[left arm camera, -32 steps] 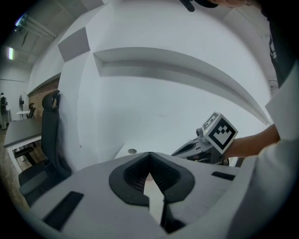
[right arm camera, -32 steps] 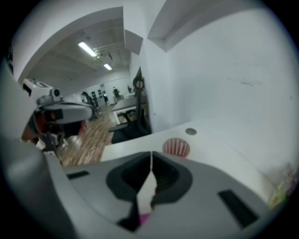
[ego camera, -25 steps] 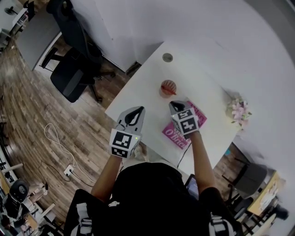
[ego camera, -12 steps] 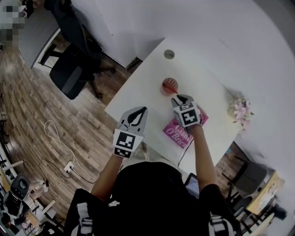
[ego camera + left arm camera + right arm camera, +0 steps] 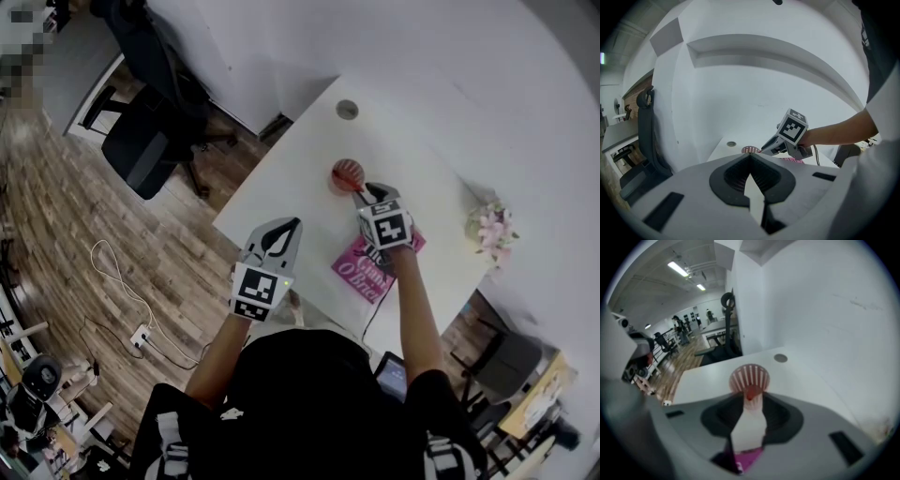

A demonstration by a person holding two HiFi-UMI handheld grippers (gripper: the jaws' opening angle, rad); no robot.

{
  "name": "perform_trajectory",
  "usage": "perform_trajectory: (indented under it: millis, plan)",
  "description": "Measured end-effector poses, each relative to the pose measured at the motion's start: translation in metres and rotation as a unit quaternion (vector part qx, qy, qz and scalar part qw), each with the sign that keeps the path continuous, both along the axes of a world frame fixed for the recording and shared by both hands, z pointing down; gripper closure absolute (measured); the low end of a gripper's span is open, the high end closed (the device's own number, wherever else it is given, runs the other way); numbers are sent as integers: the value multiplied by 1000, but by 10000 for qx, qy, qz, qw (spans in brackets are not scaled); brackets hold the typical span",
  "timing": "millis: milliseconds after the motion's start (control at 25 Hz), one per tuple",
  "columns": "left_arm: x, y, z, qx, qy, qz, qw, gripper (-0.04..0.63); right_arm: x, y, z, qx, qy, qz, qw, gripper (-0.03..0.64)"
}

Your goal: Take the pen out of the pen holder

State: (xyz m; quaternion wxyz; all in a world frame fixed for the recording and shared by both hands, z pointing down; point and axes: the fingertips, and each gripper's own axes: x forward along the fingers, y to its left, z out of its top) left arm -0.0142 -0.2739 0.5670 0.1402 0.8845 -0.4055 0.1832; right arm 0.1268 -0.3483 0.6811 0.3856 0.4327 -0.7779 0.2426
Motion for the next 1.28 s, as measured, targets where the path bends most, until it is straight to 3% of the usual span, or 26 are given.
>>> perform_trajectory:
  millis: [680,1280]
  plan:
    - [0,2,0,-3,4,-47,10000,580,-3,-1,4,13,-42,74,10000,541]
    - [0,2,-10,127,-19,-23,9999,580,-6,0,-14,202,-4,18,9998,548]
